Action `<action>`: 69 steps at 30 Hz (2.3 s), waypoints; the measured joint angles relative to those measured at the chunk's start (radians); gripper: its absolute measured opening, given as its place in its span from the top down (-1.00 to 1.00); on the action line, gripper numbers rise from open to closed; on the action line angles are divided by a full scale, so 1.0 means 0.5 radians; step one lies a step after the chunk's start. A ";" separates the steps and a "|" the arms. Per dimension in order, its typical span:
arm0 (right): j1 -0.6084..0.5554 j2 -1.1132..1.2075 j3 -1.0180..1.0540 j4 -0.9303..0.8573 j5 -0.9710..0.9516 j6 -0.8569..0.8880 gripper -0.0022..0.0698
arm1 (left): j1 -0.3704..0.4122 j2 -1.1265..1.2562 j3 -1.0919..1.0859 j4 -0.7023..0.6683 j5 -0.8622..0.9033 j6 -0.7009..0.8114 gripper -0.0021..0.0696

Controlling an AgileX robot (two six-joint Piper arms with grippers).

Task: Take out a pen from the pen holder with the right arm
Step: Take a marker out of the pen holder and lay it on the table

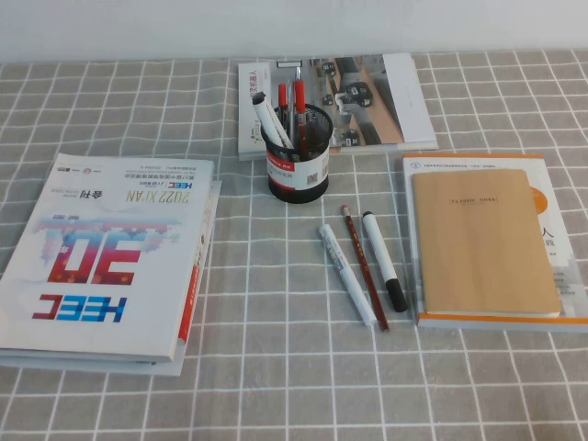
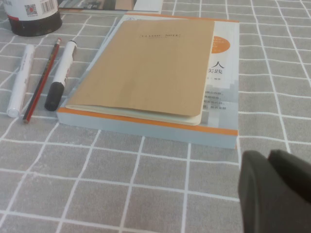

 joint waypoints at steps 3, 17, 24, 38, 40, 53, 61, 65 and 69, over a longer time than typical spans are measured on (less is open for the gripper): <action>0.000 0.000 0.000 0.000 0.000 0.000 0.97 | 0.000 0.000 0.000 0.000 0.000 0.000 0.96; 0.000 0.000 0.000 0.000 0.000 0.000 0.97 | 0.000 0.000 0.000 0.000 0.000 0.000 0.96; 0.000 0.000 0.000 0.000 0.000 0.000 0.97 | 0.000 0.000 0.000 0.000 0.000 0.000 0.96; 0.000 0.000 0.000 0.278 -0.211 0.000 0.97 | 0.000 0.000 0.000 0.000 0.000 0.000 0.96; 0.000 0.000 0.000 0.416 -0.264 0.000 0.97 | 0.000 0.000 0.000 0.000 0.000 0.000 0.96; 0.000 0.000 0.000 1.141 -0.391 0.000 0.97 | 0.000 0.000 0.000 0.000 0.000 0.000 0.96; 0.000 0.000 -0.011 1.243 -0.351 0.000 0.97 | 0.000 0.000 0.000 0.000 0.000 0.000 0.96; 0.000 0.153 -0.208 1.238 -0.207 0.000 0.97 | 0.000 0.000 0.000 0.000 0.000 0.000 0.96; 0.000 0.467 -0.440 1.220 -0.072 -0.073 0.97 | 0.000 0.000 0.000 0.000 0.000 0.000 0.96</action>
